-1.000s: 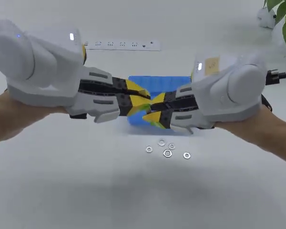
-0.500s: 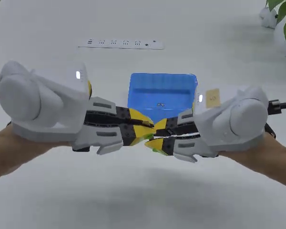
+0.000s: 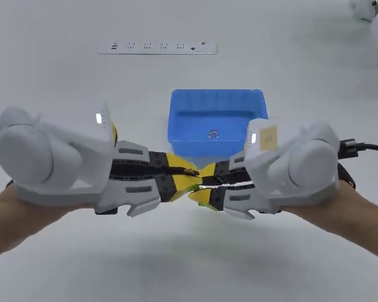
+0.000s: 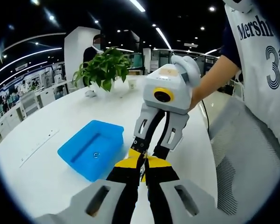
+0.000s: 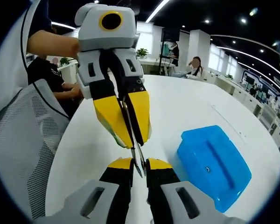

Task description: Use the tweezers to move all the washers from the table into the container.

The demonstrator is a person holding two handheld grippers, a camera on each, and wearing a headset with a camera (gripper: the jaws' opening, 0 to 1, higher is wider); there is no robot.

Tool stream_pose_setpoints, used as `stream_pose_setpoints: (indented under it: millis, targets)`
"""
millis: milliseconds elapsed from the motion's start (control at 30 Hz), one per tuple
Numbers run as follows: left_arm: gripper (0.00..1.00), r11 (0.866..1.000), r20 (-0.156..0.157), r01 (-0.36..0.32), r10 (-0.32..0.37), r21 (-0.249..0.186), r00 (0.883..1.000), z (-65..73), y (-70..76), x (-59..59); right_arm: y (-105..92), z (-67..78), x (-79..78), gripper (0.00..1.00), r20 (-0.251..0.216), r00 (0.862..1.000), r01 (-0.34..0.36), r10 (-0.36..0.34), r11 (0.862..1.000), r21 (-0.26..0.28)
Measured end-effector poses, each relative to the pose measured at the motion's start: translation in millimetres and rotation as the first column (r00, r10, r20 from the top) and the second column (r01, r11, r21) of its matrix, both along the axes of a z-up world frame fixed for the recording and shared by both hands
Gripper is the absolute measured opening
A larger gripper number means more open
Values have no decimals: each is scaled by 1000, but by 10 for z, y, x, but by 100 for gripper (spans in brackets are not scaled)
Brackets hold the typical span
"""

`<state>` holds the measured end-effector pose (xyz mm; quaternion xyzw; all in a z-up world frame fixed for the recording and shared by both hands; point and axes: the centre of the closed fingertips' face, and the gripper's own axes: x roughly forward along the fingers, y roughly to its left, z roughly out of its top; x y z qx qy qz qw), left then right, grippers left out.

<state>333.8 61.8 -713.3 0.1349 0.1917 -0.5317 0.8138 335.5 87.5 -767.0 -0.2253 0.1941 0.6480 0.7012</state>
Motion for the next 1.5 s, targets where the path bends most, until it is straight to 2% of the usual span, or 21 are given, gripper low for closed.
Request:
stream_pose_setpoints:
  millis: [133,633,1067,1500]
  targets:
    - [7,1000,1,0,0,-5,1000,-7,-19,53,-15,-11,56,12,-11,1000,21,-21,1000,7]
    - [7,1000,-3,4,-4,0,1000,-69,-38,109,-3,-80,104,12,-39,998,46,-46,999,9]
    - [7,1000,1,17,-17,16,1000,-109,-61,93,-15,-120,91,12,-40,998,44,-44,999,-3]
    - [7,999,29,21,-22,29,999,-104,-57,109,-5,-116,120,13,-41,998,50,-50,999,5]
